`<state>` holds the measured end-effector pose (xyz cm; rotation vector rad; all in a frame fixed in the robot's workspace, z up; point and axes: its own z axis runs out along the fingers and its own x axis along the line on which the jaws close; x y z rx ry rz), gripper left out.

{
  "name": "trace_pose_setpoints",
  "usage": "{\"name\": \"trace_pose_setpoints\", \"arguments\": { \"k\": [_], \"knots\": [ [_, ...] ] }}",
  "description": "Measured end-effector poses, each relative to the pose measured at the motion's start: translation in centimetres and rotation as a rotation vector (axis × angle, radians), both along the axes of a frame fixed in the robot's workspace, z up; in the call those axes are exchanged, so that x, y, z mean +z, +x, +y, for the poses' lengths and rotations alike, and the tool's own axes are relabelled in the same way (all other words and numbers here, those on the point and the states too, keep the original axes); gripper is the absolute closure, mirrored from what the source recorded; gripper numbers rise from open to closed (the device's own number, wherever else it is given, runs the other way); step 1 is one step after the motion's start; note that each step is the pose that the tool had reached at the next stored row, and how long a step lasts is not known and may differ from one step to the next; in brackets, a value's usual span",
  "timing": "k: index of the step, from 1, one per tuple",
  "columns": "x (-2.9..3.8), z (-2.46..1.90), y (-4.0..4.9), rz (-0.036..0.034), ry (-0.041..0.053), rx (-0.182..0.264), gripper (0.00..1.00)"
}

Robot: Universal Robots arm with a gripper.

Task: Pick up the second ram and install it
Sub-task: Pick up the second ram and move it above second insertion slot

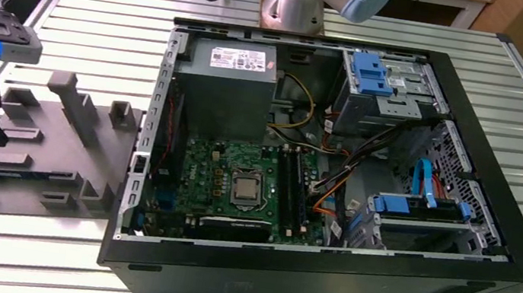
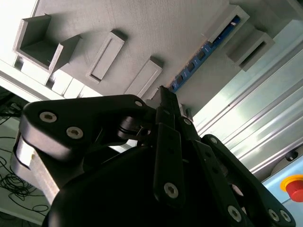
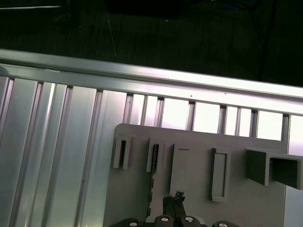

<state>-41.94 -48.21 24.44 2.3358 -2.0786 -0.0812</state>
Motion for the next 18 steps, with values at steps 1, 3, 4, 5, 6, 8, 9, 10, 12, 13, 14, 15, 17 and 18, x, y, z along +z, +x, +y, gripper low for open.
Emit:
{"name": "trace_pose_setpoints", "arguments": {
  "k": [1,3,4,5,6,8,9,10,12,13,14,15,17,18],
  "knots": [
    [-0.02,0.0,0.0,-0.0001,0.0,0.0,0.89],
    [-0.06,0.0,0.0,-0.0001,0.0,0.0,0.89],
    [-0.08,0.0,0.0,-0.0001,0.0,0.0,0.89],
    [-0.11,0.0,0.0,-0.0001,0.0001,0.0,0.89],
    [-0.13,0.0,0.0,-0.0001,0.0,0.0,0.89],
    [-0.2,-0.02,0.0,-0.0001,0.0001,0.0,0.89],
    [-0.23,-0.03,0.0,-0.0001,0.0001,0.0,0.89],
    [-0.28,-0.04,0.0,-0.0001,0.0,0.0,0.89],
    [-0.37,-0.09,0.0,-0.0001,0.0001,0.0,0.89],
    [-0.41,-0.13,0.01,-0.0001,0.0,0.0,0.89],
    [-0.45,-0.17,0.01,-0.0001,0.0,0.0,0.89],
    [-0.49,-0.22,0.0,-0.0001,0.0,0.0,0.89],
    [-0.57,-0.35,0.0,-0.0001,0.0,0.0,0.89],
    [-0.6,-0.42,0.0,-0.0001,0.0001,-0.001,0.89]
  ]
}}
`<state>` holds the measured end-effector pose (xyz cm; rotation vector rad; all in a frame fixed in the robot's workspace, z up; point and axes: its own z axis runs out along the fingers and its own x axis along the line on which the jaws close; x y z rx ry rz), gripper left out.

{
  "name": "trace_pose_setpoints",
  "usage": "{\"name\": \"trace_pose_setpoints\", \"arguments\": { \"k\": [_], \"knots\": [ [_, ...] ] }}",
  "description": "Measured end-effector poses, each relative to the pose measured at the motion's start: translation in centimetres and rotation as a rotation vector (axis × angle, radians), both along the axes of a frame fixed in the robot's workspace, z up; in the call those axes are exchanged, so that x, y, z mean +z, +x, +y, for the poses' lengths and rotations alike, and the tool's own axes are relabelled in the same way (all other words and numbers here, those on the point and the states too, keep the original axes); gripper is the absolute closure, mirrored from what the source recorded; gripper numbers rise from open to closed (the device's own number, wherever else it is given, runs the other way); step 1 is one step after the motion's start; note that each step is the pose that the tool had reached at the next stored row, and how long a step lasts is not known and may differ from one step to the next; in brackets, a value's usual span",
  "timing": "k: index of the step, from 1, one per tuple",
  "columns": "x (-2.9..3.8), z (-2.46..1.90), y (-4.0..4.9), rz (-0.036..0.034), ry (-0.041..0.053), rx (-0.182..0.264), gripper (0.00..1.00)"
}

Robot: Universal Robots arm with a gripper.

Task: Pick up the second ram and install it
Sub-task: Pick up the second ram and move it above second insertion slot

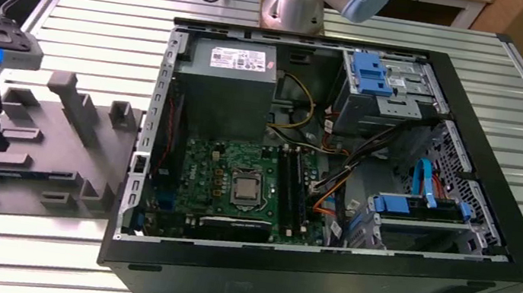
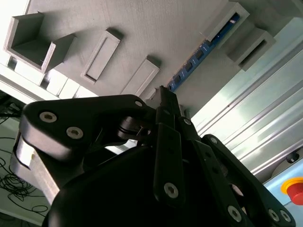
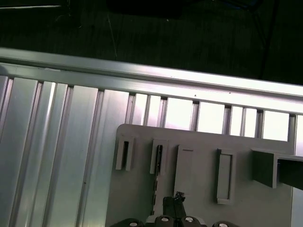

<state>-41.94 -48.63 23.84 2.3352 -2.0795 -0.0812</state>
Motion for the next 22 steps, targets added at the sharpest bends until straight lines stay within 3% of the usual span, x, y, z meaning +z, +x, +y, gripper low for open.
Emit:
{"name": "trace_pose_setpoints", "arguments": {
  "k": [10,22],
  "knots": [
    [-0.35,-0.74,0.04,-0.0001,0.0,-0.012,0.89],
    [-0.4,-0.86,0.29,0.0,-0.0001,-0.018,0.89]
  ]
}}
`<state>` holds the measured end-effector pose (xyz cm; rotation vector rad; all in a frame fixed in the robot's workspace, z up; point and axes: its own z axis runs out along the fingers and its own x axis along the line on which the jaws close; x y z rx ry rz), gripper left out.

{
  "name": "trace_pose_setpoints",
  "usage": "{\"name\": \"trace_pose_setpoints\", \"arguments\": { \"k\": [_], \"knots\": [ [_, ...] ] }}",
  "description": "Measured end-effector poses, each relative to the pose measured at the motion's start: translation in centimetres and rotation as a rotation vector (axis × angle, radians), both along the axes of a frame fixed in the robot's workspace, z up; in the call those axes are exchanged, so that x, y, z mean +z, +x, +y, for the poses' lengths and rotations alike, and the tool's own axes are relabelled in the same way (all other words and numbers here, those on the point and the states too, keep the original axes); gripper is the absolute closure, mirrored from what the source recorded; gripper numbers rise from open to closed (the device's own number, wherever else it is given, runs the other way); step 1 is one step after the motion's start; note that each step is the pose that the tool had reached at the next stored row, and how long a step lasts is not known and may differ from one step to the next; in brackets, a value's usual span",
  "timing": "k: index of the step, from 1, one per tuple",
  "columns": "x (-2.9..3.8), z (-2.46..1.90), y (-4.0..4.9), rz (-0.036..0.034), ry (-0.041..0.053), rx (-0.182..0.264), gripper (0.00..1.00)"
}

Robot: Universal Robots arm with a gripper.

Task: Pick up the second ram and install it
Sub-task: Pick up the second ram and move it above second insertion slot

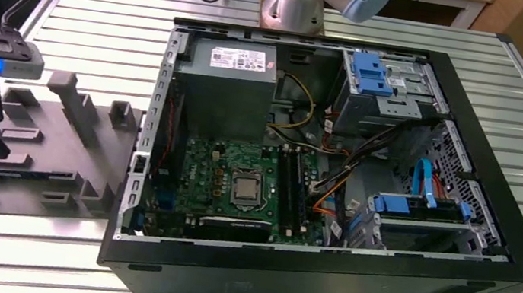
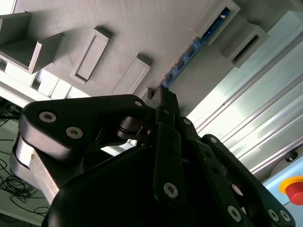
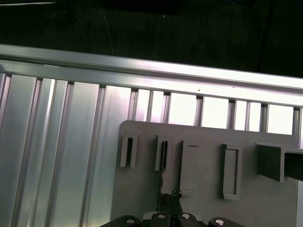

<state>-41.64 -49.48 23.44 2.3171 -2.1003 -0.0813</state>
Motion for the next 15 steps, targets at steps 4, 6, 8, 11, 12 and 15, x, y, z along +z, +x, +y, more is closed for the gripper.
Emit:
{"name": "trace_pose_setpoints", "arguments": {
  "k": [4,6,8,11,12,15],
  "knots": [
    [-0.03,-0.01,0.22,0.0,0.0,0.0,0.89],
    [-0.07,-0.02,0.26,0.0001,0.0,0.0,0.89],
    [-0.14,-0.08,0.3,0.0,0.0,0.0,0.89],
    [-0.26,-0.22,0.32,0.0,0.0,0.0,0.89],
    [-0.3,-0.27,0.32,0.0,0.0,0.0,0.89],
    [-0.47,-0.49,0.35,0.0,0.0,-0.005,0.89]
  ]
}}
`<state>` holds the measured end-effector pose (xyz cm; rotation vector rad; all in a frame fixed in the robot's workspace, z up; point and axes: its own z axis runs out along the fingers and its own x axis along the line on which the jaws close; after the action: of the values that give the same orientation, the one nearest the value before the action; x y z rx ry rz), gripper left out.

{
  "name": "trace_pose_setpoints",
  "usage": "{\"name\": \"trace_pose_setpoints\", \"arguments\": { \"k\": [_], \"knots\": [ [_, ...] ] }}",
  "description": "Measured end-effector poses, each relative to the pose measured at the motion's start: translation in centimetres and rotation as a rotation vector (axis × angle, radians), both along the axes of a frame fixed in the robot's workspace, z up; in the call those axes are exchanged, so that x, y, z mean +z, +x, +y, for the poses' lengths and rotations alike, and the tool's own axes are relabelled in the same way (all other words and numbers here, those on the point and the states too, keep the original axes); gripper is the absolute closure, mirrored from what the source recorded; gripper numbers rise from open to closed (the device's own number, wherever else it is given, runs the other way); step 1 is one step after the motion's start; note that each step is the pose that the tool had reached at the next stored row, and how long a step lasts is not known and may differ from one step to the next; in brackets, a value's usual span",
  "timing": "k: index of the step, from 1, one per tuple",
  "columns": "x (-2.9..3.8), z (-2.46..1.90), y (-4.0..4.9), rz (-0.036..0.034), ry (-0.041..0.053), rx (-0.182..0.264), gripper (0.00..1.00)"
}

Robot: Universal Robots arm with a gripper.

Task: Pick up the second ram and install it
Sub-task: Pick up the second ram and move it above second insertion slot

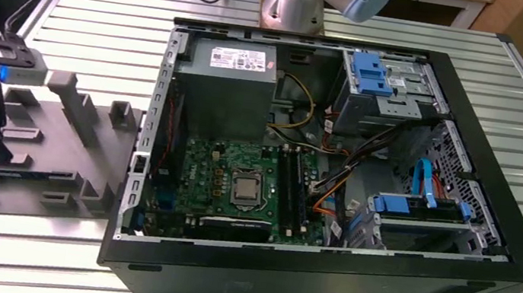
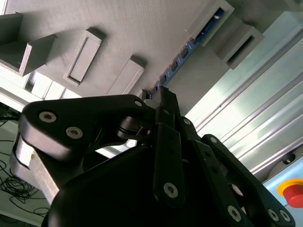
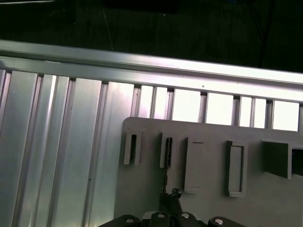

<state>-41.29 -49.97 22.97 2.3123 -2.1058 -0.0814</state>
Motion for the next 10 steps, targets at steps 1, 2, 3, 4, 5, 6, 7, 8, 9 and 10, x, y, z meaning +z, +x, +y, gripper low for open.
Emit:
{"name": "trace_pose_setpoints", "arguments": {
  "k": [1,2,3,4,5,6,7,8,9,10],
  "knots": [
    [-0.07,-0.06,0.0,0.0,0.0,-0.004,0.89],
    [-0.13,-0.13,0.0,-0.0001,0.0001,-0.008,0.89],
    [-0.19,-0.19,0.0,0.0,0.0002,-0.012,0.89],
    [-0.25,-0.25,0.0,0.0001,0.0002,-0.016,0.89],
    [-0.31,-0.3,0.0,0.0,0.0003,-0.021,0.89],
    [-0.36,-0.32,0.01,-0.0001,0.0004,-0.026,0.89],
    [-0.41,-0.33,0.01,-0.0002,0.0005,-0.032,0.89],
    [-0.43,-0.35,0.01,0.0,0.0004,-0.038,0.89],
    [-0.45,-0.35,0.02,0.0001,0.0002,-0.044,0.89],
    [-0.45,-0.35,0.02,0.0002,0.0001,-0.047,0.89]
  ]
}}
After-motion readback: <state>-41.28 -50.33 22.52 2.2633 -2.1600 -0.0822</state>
